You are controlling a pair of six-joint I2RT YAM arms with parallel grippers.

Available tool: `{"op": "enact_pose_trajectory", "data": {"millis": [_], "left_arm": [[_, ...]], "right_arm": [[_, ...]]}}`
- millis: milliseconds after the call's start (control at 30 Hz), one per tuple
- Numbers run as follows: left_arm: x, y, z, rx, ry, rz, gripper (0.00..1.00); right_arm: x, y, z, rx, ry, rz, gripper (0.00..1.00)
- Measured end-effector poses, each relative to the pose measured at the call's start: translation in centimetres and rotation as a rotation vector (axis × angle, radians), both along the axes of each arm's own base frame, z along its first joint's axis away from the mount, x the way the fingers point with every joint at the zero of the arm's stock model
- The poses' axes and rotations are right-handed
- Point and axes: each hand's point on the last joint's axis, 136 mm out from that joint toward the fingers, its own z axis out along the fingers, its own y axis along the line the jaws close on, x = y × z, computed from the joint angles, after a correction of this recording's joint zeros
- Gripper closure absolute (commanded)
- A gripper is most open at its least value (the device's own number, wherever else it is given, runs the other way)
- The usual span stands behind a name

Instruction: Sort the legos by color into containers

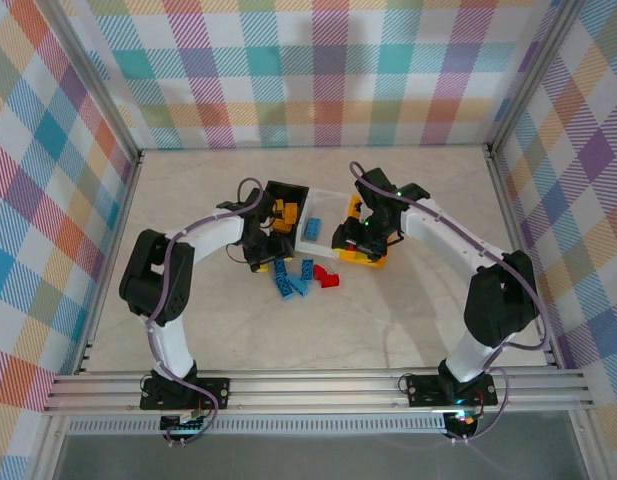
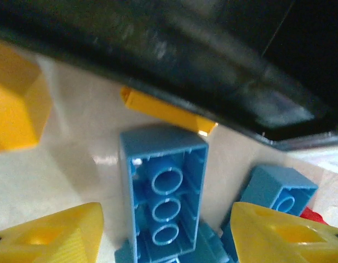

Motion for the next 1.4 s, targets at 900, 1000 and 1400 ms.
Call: {"op": "enact_pose_trajectory", "data": {"millis": [900,1000,1400], "left_arm": [[-0.9,0.9,3.1,0.056,-0.018,-0.067,0.71],[0.9,-0.3,7.7,-0.002,-0.117,-0.080,0.71],[9.4,-8.5,11.7,-0.134,-0.261,-0.181,0.70]], "right_arm": [[-1.1,2.3,-0.6,0.019,-0.004,0.071,0.41],[-2.4,1.3,-1.9,-0.010,0.029,0.066,0.41],[-5.9,-1.9,-0.4,-0.002,-0.029,0.010,0.40]]}}
